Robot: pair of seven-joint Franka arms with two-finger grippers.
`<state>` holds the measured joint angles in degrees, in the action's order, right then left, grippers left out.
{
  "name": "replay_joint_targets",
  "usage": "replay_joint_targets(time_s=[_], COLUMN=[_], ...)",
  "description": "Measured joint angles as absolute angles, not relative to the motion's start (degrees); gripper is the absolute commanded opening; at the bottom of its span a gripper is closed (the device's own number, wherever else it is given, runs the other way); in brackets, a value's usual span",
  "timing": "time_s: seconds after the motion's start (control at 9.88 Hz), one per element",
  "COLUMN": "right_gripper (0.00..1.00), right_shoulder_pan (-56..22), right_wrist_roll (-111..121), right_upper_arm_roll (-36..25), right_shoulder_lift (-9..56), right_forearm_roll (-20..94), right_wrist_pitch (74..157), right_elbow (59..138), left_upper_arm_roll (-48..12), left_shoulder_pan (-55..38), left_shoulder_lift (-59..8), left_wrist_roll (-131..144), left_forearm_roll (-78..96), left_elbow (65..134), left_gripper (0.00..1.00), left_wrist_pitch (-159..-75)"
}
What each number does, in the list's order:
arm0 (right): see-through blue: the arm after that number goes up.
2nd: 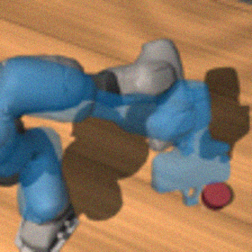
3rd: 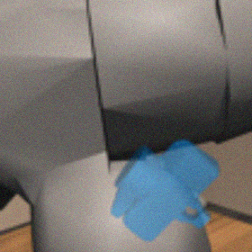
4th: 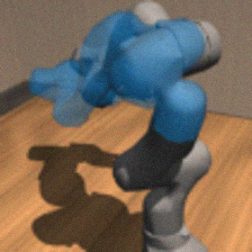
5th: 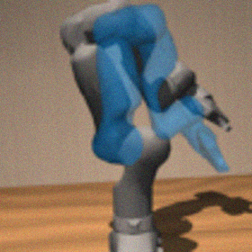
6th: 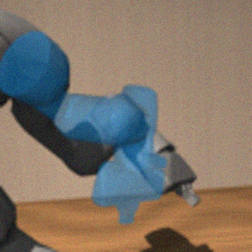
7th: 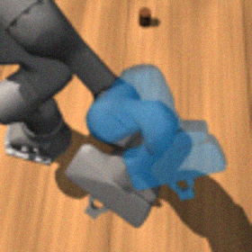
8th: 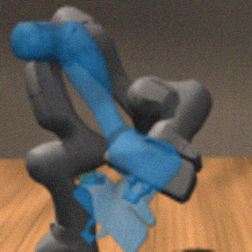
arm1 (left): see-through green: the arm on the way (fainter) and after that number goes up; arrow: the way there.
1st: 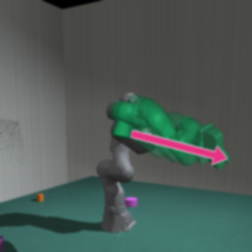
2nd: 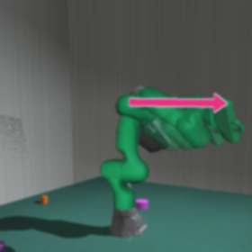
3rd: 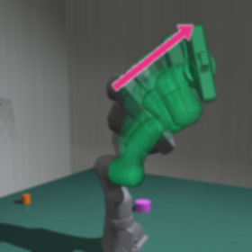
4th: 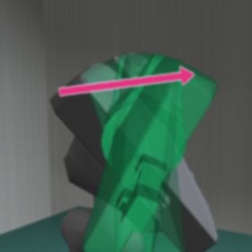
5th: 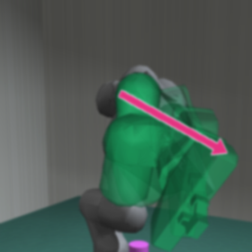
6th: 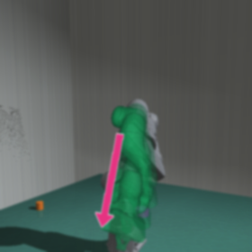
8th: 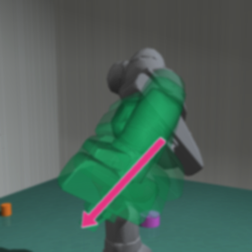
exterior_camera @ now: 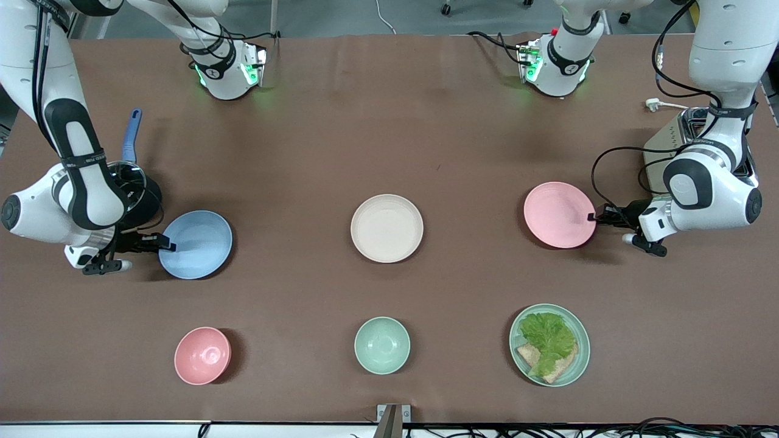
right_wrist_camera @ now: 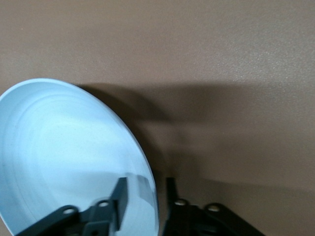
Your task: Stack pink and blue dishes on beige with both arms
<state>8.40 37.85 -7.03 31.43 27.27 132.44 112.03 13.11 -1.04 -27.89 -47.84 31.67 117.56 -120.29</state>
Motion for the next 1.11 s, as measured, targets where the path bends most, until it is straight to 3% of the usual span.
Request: replay_joint_targets(time_s=[0.3,0.51,0.81,1.11], right_gripper=[0.01,0.01,0.01,0.01], right_shoulder_pan=[8.3,7.8,6.8,2.8], right_wrist_roll=[37.7,35.3,26.0,13.3], right_upper_arm_roll=[-7.5,-10.7,-12.4,-11.6], right_shoulder_lift=[31.1,30.8,29.9,27.5], right_forearm_roll=[27.7,26.8,21.7,21.2], right_wrist_pitch=[128.6,117.2,104.5,101.0], right_elbow=[109.3,101.9,90.5,87.3], left_upper_arm_roll=[12.9,10.1,-2.0,-19.1], left_shoulder_pan=[-1.1,-1.2,-1.5,-2.4], left_shoulder_lift=[-27.4,-23.0,-16.9,-19.2], left_wrist_roll=[-46.6,-42.5,-27.2,-1.2], left_forearm_roll=[32.0,32.1,32.1,25.8], left_elbow=[116.1,115.0,115.3,115.9], left_gripper=[0.01,0.00,0.00,0.00], left_wrist_pitch=[-120.7,-119.9,-119.0,-130.2])
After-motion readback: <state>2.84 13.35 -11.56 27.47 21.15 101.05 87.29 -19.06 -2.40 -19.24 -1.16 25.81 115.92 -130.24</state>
